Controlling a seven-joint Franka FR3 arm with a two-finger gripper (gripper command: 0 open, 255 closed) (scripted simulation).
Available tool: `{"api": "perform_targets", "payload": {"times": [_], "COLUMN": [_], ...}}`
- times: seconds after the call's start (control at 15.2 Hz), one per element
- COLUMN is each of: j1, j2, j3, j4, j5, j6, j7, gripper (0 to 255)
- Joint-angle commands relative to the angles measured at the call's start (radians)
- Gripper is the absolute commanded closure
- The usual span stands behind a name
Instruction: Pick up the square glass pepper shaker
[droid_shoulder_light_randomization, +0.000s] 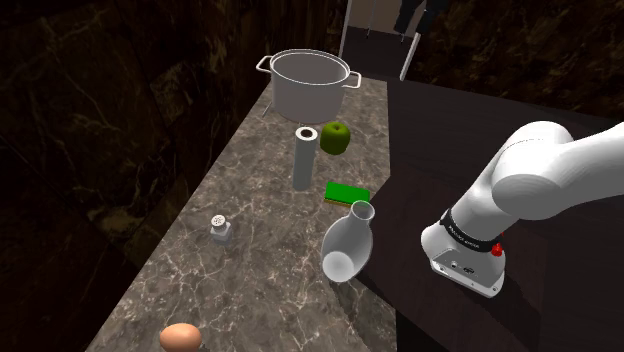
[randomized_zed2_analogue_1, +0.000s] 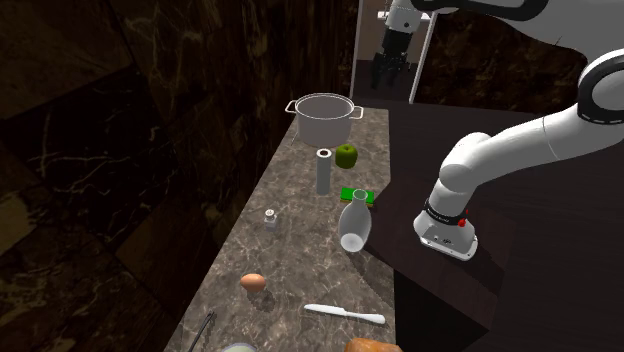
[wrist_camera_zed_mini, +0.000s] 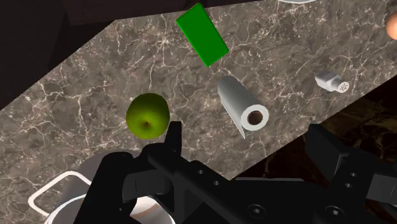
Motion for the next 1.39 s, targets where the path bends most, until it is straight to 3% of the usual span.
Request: {"api": "perform_targets", "payload": {"times": [0.0, 0.66, 1.32], "j1": [0.000, 0.061, 0.106], "j2": [0.000, 0.191, 0.481], "j3": [0.000, 0.174, 0.334], "j4": [0.000, -0.056, -0.001], "j5": [0.000, 0.059, 0.055], "j6": [0.000, 0.210, 0.402], "j7": [0.000, 0.124, 0.260], "gripper": [0, 0, 0]}}
